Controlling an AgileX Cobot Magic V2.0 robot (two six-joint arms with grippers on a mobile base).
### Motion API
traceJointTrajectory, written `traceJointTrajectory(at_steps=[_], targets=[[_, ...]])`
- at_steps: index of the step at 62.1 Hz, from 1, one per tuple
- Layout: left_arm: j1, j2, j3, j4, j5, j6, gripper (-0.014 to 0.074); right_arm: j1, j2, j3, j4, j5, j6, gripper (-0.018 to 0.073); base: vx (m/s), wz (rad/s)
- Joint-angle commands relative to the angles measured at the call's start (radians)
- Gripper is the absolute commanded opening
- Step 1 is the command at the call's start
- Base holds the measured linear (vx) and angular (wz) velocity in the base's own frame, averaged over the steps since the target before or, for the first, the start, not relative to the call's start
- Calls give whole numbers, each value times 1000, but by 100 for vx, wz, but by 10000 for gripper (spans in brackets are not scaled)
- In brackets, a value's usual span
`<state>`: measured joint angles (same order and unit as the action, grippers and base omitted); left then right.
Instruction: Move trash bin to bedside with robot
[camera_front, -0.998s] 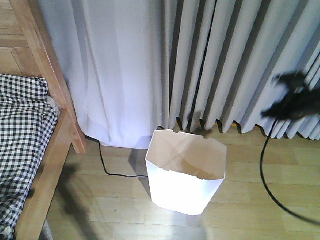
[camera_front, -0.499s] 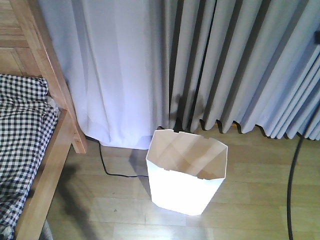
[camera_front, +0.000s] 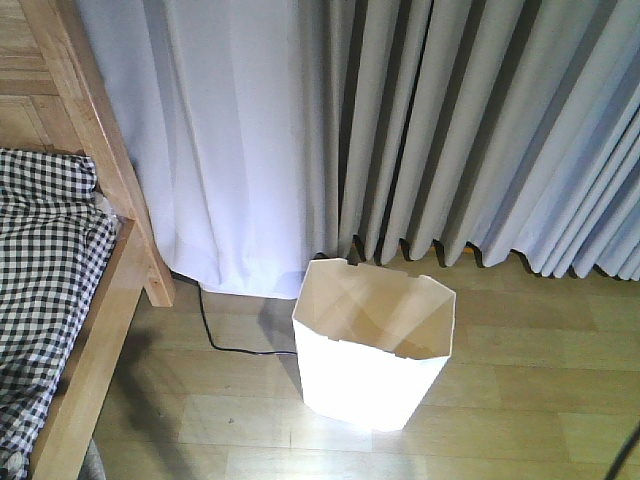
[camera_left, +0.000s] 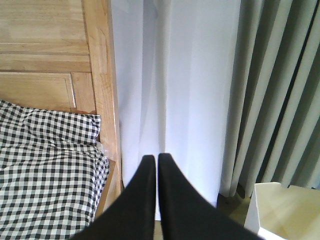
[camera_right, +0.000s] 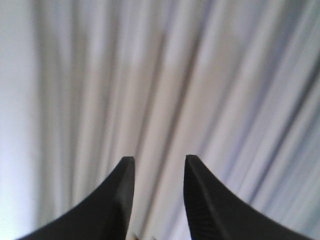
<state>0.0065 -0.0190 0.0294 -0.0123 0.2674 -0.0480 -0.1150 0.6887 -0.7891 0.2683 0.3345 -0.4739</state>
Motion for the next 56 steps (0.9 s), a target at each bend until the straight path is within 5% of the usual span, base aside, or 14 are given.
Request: traceJointTrajectory(at_steps=[1, 20, 33, 47, 56], targets=[[-4, -10, 29, -4, -74, -8, -6, 81, -97, 92, -5, -189, 0, 228, 0, 0], [-4, -10, 29, -4, -74, -8, -6, 140, -367, 450, 23, -246, 12, 230, 0, 0], [-4, -10, 29, -4, -74, -8, -6, 140, -428, 519, 101, -242, 22, 228, 0, 0], [-4, -10, 29, -4, -74, -8, -6, 140, -427, 519, 124, -246, 16, -12, 0, 0], [-4, -10, 29, -4, -74, -8, -6, 140, -427, 519, 127, -244, 17, -11, 0, 0]])
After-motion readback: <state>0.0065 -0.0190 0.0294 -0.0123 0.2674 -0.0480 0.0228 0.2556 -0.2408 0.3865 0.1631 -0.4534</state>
